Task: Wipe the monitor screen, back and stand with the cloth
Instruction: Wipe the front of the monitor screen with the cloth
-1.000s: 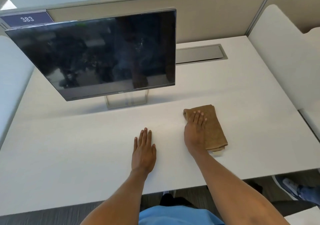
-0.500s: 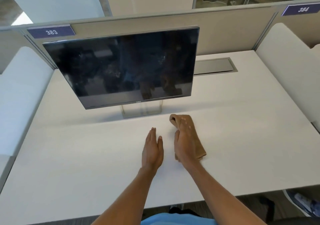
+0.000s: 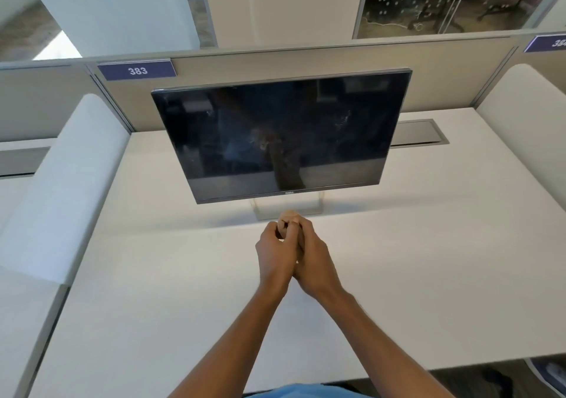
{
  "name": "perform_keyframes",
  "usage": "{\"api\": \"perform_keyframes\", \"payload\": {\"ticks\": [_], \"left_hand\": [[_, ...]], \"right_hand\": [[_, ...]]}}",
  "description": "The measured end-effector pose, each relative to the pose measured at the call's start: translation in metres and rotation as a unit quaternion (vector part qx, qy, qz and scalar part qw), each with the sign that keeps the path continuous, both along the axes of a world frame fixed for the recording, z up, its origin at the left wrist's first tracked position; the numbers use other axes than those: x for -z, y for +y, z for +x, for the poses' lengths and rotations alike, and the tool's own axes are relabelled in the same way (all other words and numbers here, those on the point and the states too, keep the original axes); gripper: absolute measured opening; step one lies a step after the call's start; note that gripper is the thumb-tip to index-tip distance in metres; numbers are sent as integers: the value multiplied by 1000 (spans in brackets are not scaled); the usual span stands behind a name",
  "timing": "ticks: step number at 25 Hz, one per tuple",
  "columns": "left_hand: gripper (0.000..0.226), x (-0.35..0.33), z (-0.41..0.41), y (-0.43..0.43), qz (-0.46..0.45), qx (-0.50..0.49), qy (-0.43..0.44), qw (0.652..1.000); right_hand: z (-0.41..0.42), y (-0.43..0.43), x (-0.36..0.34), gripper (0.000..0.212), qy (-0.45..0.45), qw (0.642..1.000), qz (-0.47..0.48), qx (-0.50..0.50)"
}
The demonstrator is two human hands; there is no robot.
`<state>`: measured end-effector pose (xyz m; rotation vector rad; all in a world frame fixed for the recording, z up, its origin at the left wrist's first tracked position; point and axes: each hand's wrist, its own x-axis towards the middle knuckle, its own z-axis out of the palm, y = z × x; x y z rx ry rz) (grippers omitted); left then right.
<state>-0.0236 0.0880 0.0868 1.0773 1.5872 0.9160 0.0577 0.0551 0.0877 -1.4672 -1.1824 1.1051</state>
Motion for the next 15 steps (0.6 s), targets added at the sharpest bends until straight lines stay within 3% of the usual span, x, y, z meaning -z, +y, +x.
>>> {"api": "perform_keyframes", "payload": {"ticks": [2,5,7,10,13,15], "left_hand": [[29,-13,-10,3,21,7,30,999],[34,-36,-25,8,80,82,93,989],[33,-48,-33,12,136,148,153,968],[32,-68,-44,17,194,241,218,926],[42,-91,-60,29,247,293,199,902],[37,-110,-72,44,330,245,170,896]], "right_hand": [[-11,2,-9,27,30,999,-28,24],[-19,8,-19,26,-7,999,-9,41],[-24,14,-27,22,39,996,-9,75],[-32,22,-38,33,51,991,-33,122],[-31,25,-41,24,73,982,-22,175],[-25,29,-46,18,137,959,-7,247]]}}
